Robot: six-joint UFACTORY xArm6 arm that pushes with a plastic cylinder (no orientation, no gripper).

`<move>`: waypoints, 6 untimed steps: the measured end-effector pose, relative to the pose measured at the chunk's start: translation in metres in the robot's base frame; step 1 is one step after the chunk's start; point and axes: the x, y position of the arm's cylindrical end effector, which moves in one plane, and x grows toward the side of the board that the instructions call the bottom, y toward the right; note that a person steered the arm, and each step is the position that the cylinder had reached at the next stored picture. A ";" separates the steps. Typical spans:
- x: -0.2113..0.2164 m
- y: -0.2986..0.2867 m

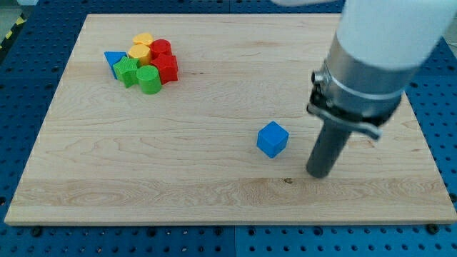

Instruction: Push the blue cube towards the top left

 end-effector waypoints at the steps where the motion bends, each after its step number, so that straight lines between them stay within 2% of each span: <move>1: -0.013 -0.027; 2: -0.019 -0.064; 3: -0.049 -0.081; 5: -0.040 -0.115; 6: -0.052 -0.116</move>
